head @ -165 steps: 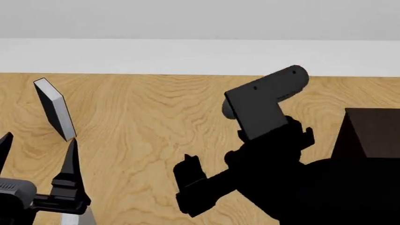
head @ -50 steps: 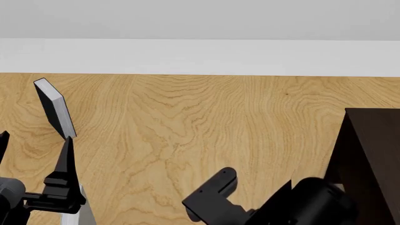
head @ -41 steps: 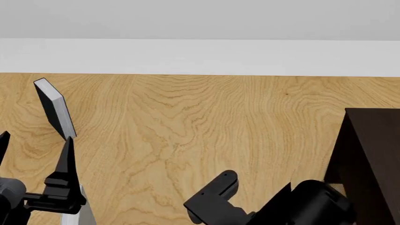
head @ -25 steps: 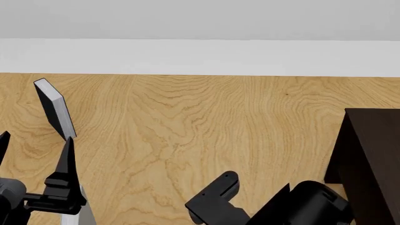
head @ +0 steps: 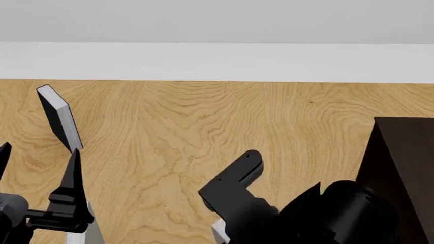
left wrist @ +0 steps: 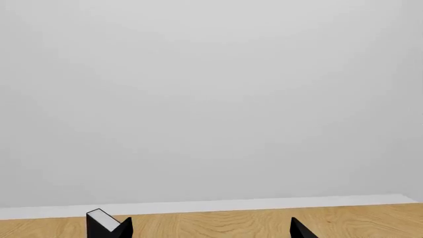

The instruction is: Pick up the book on the right and place it on the cabinet shelf.

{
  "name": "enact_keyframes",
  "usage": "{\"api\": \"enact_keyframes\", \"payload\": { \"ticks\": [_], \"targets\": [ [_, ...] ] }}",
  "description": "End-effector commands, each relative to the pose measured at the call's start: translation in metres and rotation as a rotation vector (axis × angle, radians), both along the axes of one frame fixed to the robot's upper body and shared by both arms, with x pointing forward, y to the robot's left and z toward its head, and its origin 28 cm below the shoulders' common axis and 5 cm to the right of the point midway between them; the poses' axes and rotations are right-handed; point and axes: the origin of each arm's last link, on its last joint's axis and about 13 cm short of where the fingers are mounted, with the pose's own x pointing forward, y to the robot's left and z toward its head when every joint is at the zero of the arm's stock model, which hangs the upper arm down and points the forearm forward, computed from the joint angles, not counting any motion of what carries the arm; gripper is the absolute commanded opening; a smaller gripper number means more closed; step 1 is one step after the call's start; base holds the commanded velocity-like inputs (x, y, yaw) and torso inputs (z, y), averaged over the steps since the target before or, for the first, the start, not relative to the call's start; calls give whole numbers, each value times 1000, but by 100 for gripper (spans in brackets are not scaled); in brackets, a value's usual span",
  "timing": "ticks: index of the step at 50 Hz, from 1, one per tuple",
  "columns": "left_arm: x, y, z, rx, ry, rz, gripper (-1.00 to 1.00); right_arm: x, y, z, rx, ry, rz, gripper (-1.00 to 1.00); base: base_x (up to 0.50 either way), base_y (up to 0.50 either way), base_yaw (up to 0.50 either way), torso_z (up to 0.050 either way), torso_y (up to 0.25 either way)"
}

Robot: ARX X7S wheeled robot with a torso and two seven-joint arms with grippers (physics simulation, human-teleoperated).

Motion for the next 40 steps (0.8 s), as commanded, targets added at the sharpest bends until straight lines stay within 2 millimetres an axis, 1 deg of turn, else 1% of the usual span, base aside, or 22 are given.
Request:
{"api": "enact_keyframes", "payload": {
  "ticks": [1, 7, 9, 14, 16, 17, 21, 34, 40],
  "targets": [
    [0, 1, 0, -1, -1, 1, 100, 4, 2, 26, -28, -150, -74, -100, 0, 0, 0, 0, 0],
    [-1, 2, 3, -9, -3, 10, 100, 8, 3, 38, -2, -213, -124, -100, 0, 0, 0, 0, 0],
    [-3, 2, 4, -9, -3, 10, 100, 9, 5, 40, -21, -252, -103, -100, 0, 0, 0, 0, 0],
    [-4, 2, 6, -10, -4, 12, 100, 16, 12, 36, -73, -306, -65, -100, 0, 0, 1, 0, 0],
    [-4, 2, 6, -11, -5, 12, 100, 20, 15, 36, -107, -353, -51, -100, 0, 0, 0, 0, 0],
    [-4, 2, 6, -12, -5, 12, 100, 22, 16, 36, -100, -348, -58, -100, 0, 0, 0, 0, 0],
    [-5, 3, 7, -15, -8, 12, 100, 27, 22, 34, -159, -386, -34, -100, 0, 0, 0, 0, 2],
    [-6, 6, 10, -35, -17, 12, 100, 42, 34, 22, -306, -444, -53, -100, 0, 0, 0, 0, 1],
    [-6, 7, 10, -39, -18, 15, 100, 48, 40, 20, -319, -464, -83, -100, 0, 0, 0, 0, 2]
  ]
}}
